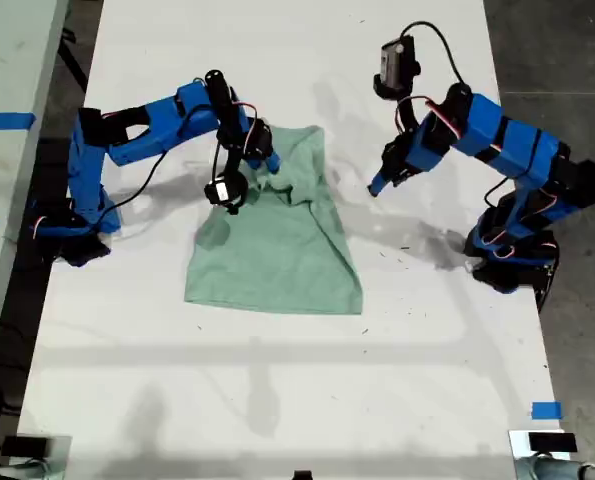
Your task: Fold tshirt
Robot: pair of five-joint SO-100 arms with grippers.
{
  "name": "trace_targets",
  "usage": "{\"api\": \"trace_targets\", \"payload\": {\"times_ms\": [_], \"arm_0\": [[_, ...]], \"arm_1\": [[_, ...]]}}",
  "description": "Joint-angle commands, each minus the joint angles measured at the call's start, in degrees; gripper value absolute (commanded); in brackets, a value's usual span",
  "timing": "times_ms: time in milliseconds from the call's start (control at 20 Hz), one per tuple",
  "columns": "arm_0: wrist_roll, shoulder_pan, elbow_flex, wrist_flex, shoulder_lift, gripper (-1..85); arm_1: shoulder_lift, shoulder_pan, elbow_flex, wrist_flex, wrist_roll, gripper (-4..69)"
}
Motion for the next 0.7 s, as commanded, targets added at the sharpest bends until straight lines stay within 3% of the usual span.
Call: {"api": "trace_targets", "payload": {"times_ms": [0, 300, 650], "arm_0": [[1.3, 1.1, -3.2, 2.1, 3.1, 33.1], [0.4, 4.1, 2.4, 10.2, 19.1, 32.4], [-19.0, 24.4, 17.4, 8.4, 30.8, 32.3]], "arm_1": [[3.8, -1.1, -0.3, -2.4, 0.2, 22.0], [4.0, -5.4, 0.1, -1.8, 1.7, 23.6], [4.2, -20.6, 7.4, -6.4, 14.2, 24.1]]}}
